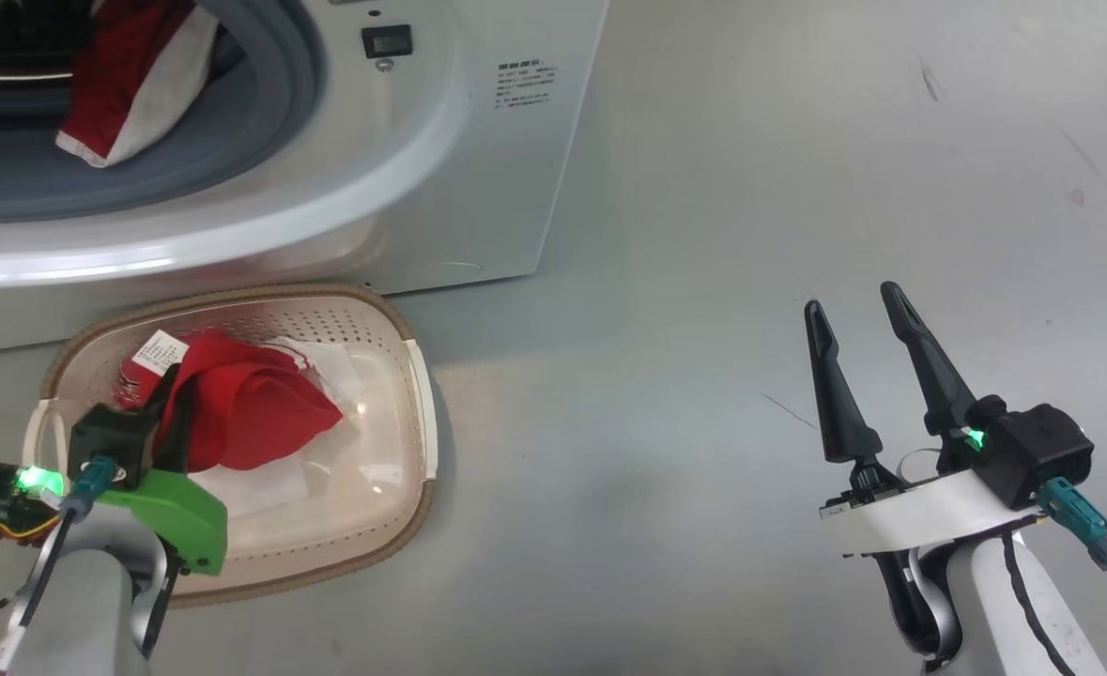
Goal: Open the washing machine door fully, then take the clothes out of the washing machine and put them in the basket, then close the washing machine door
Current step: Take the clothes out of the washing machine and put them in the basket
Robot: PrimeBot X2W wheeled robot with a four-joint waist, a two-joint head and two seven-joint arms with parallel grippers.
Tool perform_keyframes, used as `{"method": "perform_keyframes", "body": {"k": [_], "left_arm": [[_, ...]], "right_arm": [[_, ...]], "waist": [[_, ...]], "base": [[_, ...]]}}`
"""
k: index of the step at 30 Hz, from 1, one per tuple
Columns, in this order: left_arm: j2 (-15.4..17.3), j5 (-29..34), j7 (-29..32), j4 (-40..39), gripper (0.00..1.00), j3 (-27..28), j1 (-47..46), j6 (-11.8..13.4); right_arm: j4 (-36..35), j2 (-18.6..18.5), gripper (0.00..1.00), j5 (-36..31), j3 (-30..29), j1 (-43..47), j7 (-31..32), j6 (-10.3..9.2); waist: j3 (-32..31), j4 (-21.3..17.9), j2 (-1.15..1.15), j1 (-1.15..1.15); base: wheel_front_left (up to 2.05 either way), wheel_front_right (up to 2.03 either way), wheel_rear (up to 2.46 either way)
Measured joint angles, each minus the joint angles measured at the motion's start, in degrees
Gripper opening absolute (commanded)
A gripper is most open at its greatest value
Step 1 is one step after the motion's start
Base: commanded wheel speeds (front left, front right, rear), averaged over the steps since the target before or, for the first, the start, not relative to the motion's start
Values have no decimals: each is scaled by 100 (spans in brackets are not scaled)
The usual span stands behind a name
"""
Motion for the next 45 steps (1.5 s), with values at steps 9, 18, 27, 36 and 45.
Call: {"method": "perform_keyframes", "body": {"k": [9,18,27,36,45], "left_arm": [[11,1,130,717,0,-32,-408,-1],[93,-110,168,1430,0,201,-638,2],[136,-294,108,2005,0,426,-805,136],[79,-428,-67,2390,44,576,-970,213],[-25,-482,-186,2804,100,591,-1039,227]], "right_arm": [[-3,8,100,3,27,-231,0,0],[-19,15,100,4,-52,-315,0,0],[-15,16,100,3,-89,-363,0,0],[11,18,100,-13,-97,-376,0,0],[111,19,100,-13,-101,-408,0,0]], "waist": [[427,-351,0,0],[709,-534,0,0],[779,-495,0,0],[791,-439,0,0],[615,-387,0,0]], "base": [[0,0,0],[0,0,0],[0,0,0],[0,0,0],[0,0,0]]}}
